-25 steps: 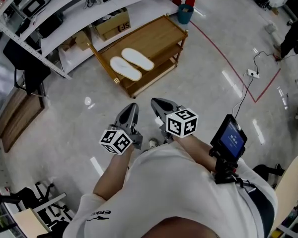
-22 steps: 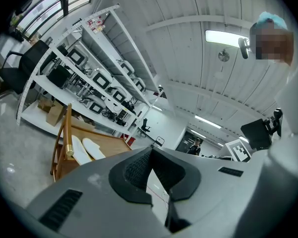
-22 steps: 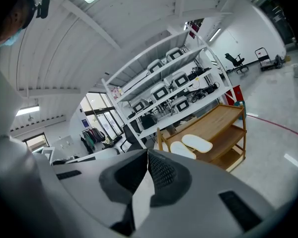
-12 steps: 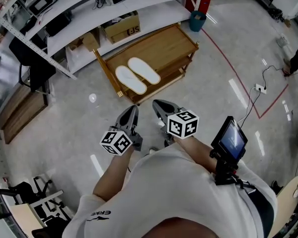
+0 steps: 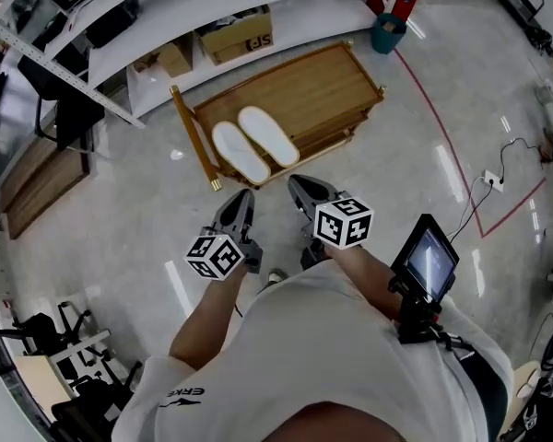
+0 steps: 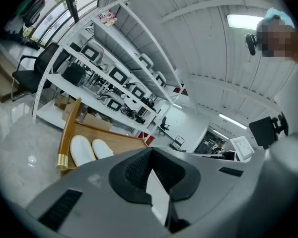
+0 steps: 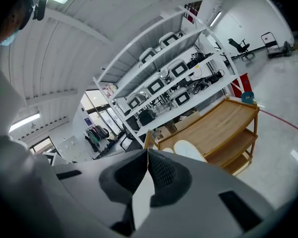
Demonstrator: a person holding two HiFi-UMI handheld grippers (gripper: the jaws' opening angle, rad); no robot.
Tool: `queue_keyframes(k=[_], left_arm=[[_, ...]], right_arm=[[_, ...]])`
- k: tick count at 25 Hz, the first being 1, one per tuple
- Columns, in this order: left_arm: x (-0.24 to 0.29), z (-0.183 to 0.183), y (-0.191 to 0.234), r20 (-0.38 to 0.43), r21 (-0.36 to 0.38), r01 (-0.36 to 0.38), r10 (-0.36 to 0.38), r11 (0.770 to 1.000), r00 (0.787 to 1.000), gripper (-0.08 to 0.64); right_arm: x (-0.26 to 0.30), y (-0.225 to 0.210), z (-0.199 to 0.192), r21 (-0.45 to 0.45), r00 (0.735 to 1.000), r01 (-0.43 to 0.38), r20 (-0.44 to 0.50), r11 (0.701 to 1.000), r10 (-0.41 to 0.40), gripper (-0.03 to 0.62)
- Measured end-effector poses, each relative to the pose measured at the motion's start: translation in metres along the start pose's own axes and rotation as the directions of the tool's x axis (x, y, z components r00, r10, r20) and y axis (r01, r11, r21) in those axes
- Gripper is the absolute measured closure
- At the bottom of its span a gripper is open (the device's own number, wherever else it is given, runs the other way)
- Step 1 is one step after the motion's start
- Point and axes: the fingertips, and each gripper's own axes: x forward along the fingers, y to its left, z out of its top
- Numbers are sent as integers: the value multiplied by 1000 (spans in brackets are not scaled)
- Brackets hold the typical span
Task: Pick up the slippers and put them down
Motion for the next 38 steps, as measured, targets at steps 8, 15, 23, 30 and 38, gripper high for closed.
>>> queue_keyframes(k=[8,15,23,30,38], left_arm=[[38,-3,10,9,-47,-102,102,994,995,555],[51,-12,27,14,-93,-186,188,978,982,555],[64,-35,68,-41,-145,-240,236,960,971,555],[76,-64,103,-143,-174,-286,263,942,954,555],[84,-92,128,-220,-208,-333,288,920,932,555]], right_arm=[[16,-46,18,24,998,-26,-63,999,28,586],[30,-79,21,25,992,-27,-121,999,30,586],[62,-114,8,23,982,16,-186,1000,-12,586],[90,-140,-8,13,963,67,-262,998,-62,586],[111,-156,-28,21,945,82,-320,996,-71,586]])
